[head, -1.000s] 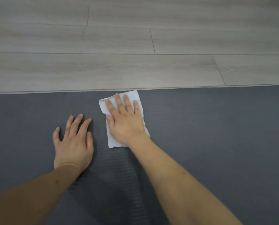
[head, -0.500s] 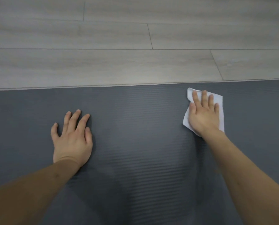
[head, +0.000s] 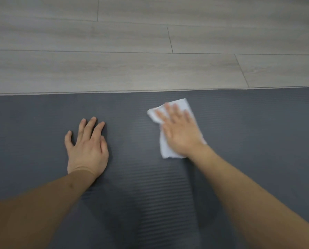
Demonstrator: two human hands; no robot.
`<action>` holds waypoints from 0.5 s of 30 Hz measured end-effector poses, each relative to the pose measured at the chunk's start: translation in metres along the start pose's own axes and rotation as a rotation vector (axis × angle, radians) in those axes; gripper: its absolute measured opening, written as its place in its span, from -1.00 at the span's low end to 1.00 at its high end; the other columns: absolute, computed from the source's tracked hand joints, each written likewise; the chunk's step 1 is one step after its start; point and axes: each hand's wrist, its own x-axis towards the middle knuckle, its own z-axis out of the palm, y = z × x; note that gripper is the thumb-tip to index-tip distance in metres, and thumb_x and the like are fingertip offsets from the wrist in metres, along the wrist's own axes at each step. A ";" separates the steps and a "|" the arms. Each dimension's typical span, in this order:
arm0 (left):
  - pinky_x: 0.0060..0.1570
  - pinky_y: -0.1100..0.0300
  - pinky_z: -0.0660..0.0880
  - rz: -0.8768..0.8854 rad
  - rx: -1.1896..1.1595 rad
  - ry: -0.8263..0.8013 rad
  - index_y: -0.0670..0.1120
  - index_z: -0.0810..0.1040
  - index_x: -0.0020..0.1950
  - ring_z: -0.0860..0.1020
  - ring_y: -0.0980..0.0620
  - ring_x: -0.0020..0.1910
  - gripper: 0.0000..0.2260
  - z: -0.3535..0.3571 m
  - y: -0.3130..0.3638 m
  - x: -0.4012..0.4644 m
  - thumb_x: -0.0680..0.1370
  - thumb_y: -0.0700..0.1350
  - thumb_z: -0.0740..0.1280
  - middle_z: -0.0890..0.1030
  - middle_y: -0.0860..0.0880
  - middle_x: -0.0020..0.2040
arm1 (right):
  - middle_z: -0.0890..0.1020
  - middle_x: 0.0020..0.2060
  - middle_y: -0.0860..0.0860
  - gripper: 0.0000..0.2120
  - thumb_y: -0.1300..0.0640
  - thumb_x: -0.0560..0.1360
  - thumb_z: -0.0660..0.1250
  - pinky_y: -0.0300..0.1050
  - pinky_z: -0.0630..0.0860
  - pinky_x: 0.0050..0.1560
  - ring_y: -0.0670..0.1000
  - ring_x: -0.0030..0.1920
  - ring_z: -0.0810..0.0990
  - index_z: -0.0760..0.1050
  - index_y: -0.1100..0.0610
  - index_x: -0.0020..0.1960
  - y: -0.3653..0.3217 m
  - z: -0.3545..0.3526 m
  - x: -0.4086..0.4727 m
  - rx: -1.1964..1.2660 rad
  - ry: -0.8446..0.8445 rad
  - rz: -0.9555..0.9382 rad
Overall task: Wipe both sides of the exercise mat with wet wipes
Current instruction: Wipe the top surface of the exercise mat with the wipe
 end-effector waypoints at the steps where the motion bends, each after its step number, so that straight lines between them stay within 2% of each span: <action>1: 0.53 -0.24 -0.01 0.001 0.003 0.000 0.05 0.31 0.54 0.05 0.02 0.63 -0.58 0.000 0.000 0.000 0.66 -0.05 0.11 0.23 0.04 0.61 | -0.12 0.68 -0.05 -0.43 -0.15 0.66 -0.28 0.16 -0.18 0.63 0.05 0.67 -0.17 -0.15 -0.25 0.66 0.019 -0.004 0.005 0.024 0.002 0.109; 3: 0.53 -0.25 0.00 0.004 0.014 0.002 0.05 0.31 0.54 0.05 0.01 0.63 -0.58 0.000 0.001 0.000 0.66 -0.04 0.09 0.22 0.04 0.61 | -0.18 0.68 -0.07 -0.46 -0.12 0.69 -0.24 0.13 -0.22 0.63 0.03 0.66 -0.23 -0.18 -0.25 0.66 0.040 -0.010 0.011 0.047 0.002 0.240; 6: 0.52 -0.27 0.00 0.008 0.010 -0.003 0.04 0.31 0.53 0.06 -0.01 0.63 -0.57 -0.001 0.002 0.001 0.64 -0.03 0.06 0.23 0.03 0.61 | -0.18 0.68 -0.05 -0.46 -0.08 0.70 -0.19 0.13 -0.24 0.63 0.06 0.66 -0.25 -0.18 -0.22 0.67 0.025 -0.008 0.010 0.037 0.003 0.216; 12: 0.52 -0.27 -0.02 0.011 -0.019 -0.018 0.05 0.30 0.54 0.05 0.00 0.63 -0.56 -0.005 0.001 0.001 0.64 -0.04 0.09 0.22 0.03 0.61 | -0.09 0.69 -0.02 -0.45 -0.09 0.70 -0.12 0.22 -0.10 0.63 0.10 0.67 -0.19 -0.10 -0.18 0.68 -0.049 0.007 -0.046 -0.002 -0.044 -0.224; 15: 0.52 -0.28 -0.01 0.019 -0.021 -0.021 0.05 0.30 0.54 0.05 -0.01 0.63 -0.56 -0.006 0.001 0.000 0.64 -0.04 0.08 0.22 0.03 0.61 | -0.12 0.68 0.01 -0.44 -0.08 0.73 -0.04 0.24 -0.10 0.63 0.14 0.67 -0.21 -0.10 -0.15 0.69 -0.071 0.011 -0.099 -0.060 -0.119 -0.490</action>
